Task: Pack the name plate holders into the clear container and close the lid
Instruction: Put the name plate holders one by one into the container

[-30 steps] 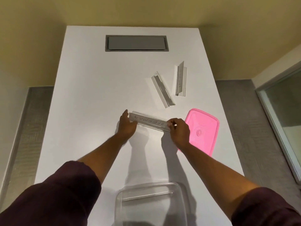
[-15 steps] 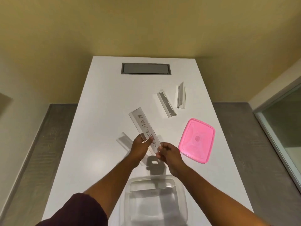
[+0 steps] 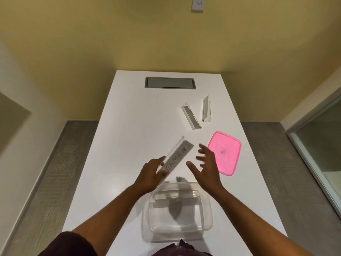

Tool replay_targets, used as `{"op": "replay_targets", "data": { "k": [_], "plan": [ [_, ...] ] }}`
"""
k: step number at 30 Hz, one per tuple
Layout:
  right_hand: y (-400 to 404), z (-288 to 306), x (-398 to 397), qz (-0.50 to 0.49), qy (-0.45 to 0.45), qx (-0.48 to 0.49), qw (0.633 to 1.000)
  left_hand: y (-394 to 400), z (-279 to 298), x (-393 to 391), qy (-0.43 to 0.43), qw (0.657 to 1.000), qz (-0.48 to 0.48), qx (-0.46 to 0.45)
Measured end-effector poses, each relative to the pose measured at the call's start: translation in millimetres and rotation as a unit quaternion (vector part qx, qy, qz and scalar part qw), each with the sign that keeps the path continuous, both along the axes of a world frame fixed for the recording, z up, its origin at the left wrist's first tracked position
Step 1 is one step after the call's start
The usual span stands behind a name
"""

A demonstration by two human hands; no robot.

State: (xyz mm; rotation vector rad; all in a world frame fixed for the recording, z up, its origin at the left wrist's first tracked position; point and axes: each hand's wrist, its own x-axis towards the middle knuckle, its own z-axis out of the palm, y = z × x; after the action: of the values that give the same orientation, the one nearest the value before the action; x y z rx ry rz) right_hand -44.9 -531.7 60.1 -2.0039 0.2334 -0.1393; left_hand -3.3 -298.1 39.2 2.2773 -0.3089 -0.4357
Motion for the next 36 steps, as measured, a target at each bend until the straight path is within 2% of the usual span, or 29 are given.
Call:
{"op": "replay_targets", "data": {
  "k": [4,9,15,23,26,29,36],
  "plan": [
    [-14,10,-14,0.084,-0.099,-0.171,0.977,7,-8,-19,-0.041,0.991,-0.071,0.104],
    [-30,-6,-38,0.165,-0.098,-0.288,0.938,-2,-8,-46,-0.104,0.972,-0.116,0.177],
    [-36,-28,-64,0.144,-0.014,-0.335,0.931,-8,-29,-64,-0.117,0.960,-0.143,0.208],
    [-20,-62,-65,0.148,0.068,-0.404,0.900,-7,-51,-71,-0.113,0.950,-0.142,0.255],
    [-17,-70,-61,0.171,0.102,-0.426,0.883,-6,-65,-74,-0.129,0.943,-0.140,0.272],
    [-14,-78,-57,0.203,0.138,-0.442,0.863,-7,-71,-75,-0.108,0.939,-0.141,0.294],
    [-5,-89,-47,0.264,0.191,-0.510,0.796,-12,-65,-72,-0.085,0.932,-0.134,0.327]
  ]
}}
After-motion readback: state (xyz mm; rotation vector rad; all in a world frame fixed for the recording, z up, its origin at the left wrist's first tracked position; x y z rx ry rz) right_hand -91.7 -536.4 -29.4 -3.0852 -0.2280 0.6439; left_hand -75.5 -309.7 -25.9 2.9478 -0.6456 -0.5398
